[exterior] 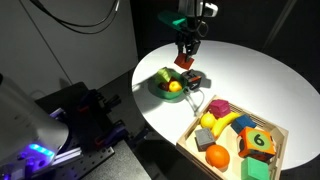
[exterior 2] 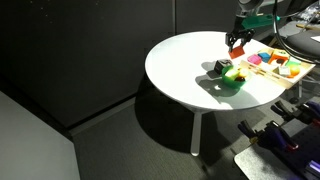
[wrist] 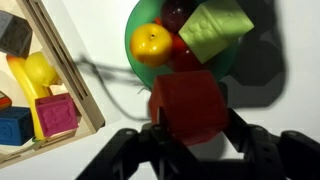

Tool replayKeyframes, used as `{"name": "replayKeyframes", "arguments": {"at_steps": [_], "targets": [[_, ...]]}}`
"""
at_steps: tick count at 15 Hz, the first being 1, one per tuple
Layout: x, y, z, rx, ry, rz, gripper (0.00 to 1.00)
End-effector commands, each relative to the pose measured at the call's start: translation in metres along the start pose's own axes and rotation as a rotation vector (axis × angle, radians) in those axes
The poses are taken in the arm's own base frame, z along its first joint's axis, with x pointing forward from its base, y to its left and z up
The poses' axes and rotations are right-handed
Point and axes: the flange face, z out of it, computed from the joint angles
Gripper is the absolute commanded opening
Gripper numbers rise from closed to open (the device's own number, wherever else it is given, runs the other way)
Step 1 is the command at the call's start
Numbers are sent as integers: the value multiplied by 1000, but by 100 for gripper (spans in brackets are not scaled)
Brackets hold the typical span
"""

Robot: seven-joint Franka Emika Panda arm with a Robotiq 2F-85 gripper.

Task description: Move the orange block from the bowl to the table

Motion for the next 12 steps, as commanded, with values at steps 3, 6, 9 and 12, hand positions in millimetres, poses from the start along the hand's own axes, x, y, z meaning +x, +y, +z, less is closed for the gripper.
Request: {"name": "replayKeyframes", "arguments": {"at_steps": [3,6,9,12], "targets": [[15,12,-30,17,46,71,32],[26,19,-38,20,60,108,32],[36,29,-44,21,78,143,32],[48,42,-46,14,75,175,32]]}}
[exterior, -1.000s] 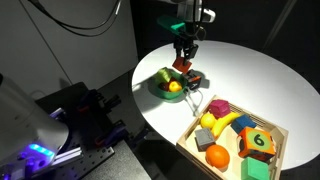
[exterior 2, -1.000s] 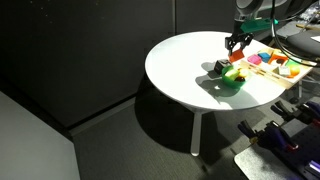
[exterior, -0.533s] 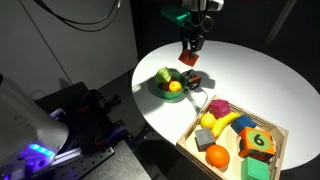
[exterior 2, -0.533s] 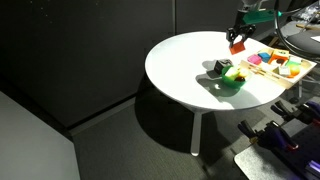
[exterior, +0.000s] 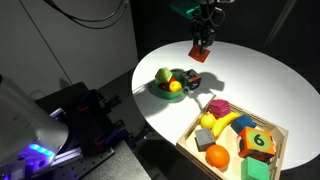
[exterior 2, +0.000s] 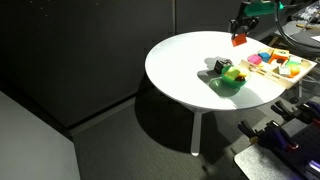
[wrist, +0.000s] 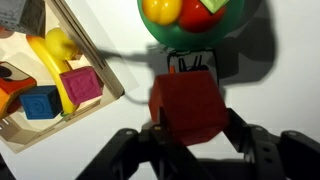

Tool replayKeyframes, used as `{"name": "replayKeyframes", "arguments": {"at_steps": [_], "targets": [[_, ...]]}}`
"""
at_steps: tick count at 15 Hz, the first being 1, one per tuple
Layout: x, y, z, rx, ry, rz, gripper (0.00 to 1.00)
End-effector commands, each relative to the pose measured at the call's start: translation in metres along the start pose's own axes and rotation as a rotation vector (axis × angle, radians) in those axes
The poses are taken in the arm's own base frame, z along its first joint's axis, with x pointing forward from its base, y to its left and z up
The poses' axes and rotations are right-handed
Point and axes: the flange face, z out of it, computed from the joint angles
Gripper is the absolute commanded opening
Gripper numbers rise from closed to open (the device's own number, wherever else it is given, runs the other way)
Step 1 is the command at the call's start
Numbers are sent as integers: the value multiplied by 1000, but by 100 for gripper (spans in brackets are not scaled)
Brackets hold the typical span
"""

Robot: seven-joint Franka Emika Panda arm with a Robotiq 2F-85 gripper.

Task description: Move the orange block from the bowl to the table

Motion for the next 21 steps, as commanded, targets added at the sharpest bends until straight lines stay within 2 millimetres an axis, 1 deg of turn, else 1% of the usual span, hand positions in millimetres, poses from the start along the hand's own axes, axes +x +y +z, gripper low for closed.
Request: {"name": "replayKeyframes", "arguments": {"at_steps": [1,5,10,17,19,20,21], "targets": [[21,12,-4,-6,-20,58,32],[35,29,1,-30,-79,80,32],[48,43,19,-55,-96,102,32],[53,45,58,-65,-110,112,32],[54,45,66,-71,-112,113,32],[55,44,68,-72,-113,113,82],[55,44,70,-72,-112,114,84]]}}
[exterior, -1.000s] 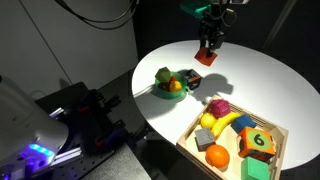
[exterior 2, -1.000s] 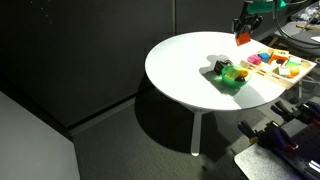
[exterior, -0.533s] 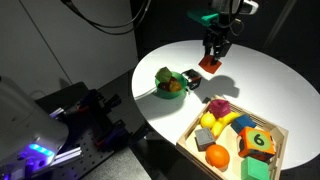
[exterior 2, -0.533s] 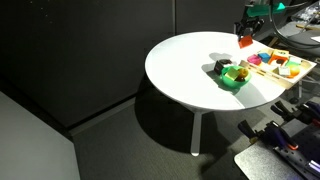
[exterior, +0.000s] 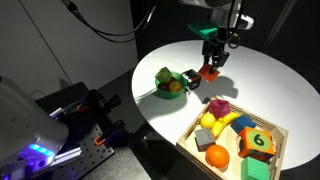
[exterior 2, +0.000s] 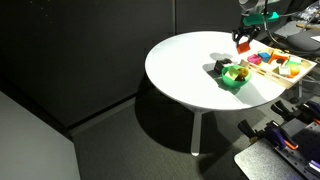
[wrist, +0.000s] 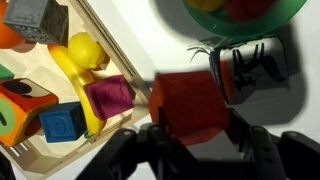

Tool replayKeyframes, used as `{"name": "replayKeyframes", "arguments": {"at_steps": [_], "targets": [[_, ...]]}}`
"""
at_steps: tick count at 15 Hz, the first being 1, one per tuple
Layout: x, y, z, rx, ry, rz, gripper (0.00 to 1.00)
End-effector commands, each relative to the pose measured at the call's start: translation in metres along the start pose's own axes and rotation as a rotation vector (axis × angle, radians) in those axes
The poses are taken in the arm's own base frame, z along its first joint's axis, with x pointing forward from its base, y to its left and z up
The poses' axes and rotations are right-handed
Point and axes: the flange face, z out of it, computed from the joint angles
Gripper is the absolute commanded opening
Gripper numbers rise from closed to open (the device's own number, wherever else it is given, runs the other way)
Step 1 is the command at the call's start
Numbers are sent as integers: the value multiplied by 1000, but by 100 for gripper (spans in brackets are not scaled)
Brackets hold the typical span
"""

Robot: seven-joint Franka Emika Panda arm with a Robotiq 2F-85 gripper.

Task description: Move the orange block from the bowl to the table

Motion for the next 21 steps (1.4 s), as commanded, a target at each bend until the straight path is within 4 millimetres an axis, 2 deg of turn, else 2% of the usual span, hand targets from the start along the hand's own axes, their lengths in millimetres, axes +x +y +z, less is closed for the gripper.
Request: {"name": "replayKeyframes", "arguments": {"at_steps": [1,2,4,11,17,21], "targets": [[9,-1,2,4,11,26,90],[9,-1,2,4,12,25,98],[7,-2,1,6,13,20,100],[-8,-10,-20,25,24,-16,100],[-27,-22,-52,40,19,-76,100],[-47,-23,-69,20,-32,-137,100]]}}
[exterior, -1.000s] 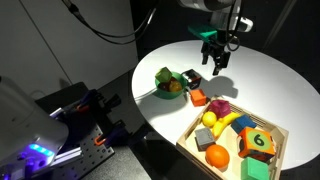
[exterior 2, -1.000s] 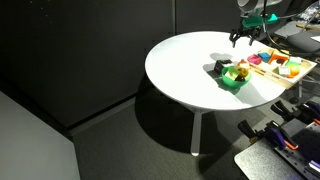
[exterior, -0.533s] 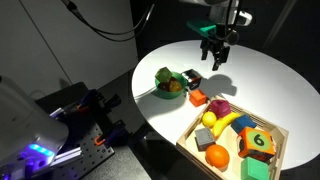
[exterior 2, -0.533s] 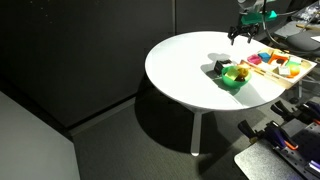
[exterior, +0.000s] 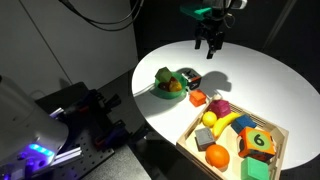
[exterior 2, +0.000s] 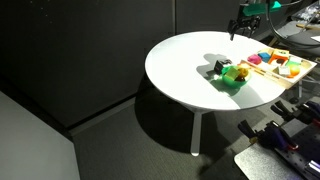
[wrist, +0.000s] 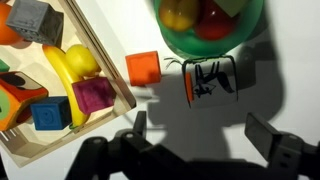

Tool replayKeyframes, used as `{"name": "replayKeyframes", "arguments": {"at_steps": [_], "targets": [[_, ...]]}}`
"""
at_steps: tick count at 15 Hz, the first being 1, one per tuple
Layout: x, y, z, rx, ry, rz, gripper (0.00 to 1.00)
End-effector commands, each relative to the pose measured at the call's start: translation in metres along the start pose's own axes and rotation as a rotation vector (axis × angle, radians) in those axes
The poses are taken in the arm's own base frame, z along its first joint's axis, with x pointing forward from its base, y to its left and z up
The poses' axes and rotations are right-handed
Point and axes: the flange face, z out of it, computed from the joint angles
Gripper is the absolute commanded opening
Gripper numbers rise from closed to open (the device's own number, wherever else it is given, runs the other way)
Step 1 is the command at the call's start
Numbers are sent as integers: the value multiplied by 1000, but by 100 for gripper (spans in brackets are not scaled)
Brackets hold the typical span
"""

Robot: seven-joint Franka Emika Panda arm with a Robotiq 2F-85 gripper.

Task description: Move the orange block from the bowl to the table

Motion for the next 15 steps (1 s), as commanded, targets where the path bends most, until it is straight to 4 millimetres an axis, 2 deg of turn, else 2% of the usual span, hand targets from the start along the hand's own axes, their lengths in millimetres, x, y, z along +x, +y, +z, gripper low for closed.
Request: {"name": "replayKeyframes", "arguments": {"at_steps": [1,7,15], "targets": [[-25,2,-21,-9,-44,-60,100],[-56,4,-41,-33,-102,-135,100],[-97,0,-65,-23,-76,-166,100]]}}
